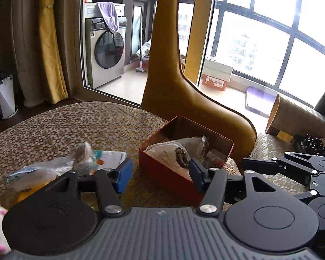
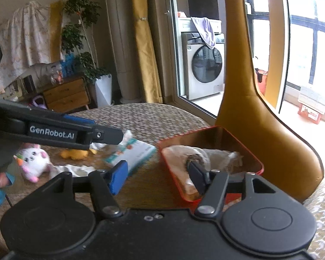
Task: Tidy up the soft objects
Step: 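Open both grippers to drop the bracelet and packet, then withdraw, then move both tools from the tin back over the items on the table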
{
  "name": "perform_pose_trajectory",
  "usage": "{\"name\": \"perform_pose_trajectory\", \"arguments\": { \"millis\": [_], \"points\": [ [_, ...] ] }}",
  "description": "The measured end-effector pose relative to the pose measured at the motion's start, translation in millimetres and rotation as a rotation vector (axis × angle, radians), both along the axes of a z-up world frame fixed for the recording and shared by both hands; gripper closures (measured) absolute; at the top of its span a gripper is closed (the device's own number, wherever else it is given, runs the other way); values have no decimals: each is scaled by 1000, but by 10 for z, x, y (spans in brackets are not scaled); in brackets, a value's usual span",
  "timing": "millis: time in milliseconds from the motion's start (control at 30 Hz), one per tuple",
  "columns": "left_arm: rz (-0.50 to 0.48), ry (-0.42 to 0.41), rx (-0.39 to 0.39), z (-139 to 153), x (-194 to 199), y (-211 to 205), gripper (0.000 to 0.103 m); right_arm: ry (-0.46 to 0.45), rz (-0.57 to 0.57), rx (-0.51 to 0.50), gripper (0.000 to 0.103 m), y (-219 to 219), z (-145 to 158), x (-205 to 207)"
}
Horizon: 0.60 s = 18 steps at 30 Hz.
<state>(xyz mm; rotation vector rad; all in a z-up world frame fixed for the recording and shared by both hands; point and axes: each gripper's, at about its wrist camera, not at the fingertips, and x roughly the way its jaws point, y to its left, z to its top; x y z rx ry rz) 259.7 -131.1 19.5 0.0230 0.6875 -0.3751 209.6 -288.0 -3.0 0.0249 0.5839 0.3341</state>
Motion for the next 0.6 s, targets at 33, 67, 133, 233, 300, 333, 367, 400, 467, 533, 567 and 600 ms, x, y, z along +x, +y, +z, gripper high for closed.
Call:
{"name": "perform_pose_trajectory", "arguments": {
  "millis": [33,67,133,233,300,333,367,400,467,533,567,600],
  "points": [
    [3,-2,0,17,-48,50,46,-2,5,6,40,39,13,-27],
    [6,-4,0,31,-96,101,46,-3,10,9,40,81,31,-60],
    [13,-10,-1,51,-188,210,45,-7,21,17,39,162,56,-120],
    [37,-22,-5,72,-325,397,35,-9,43,28,35,282,83,-207],
    [50,-25,-11,78,-402,526,34,-11,57,31,33,359,102,-256],
    [61,-27,-13,77,-442,594,34,-11,63,34,32,398,110,-279],
    [72,-29,-12,82,-471,651,34,-12,69,40,31,435,116,-299],
    [79,-32,-10,82,-508,712,34,-13,76,45,30,478,123,-327],
    [86,-39,-11,90,-581,831,33,-17,89,49,28,547,135,-366],
    [99,-46,-10,94,-650,946,32,-20,103,51,26,629,133,-412],
    [104,-50,-12,90,-684,998,28,-21,110,49,25,663,134,-429],
    [111,-52,-16,85,-716,1053,24,-24,115,47,25,706,132,-462]
  ]
}}
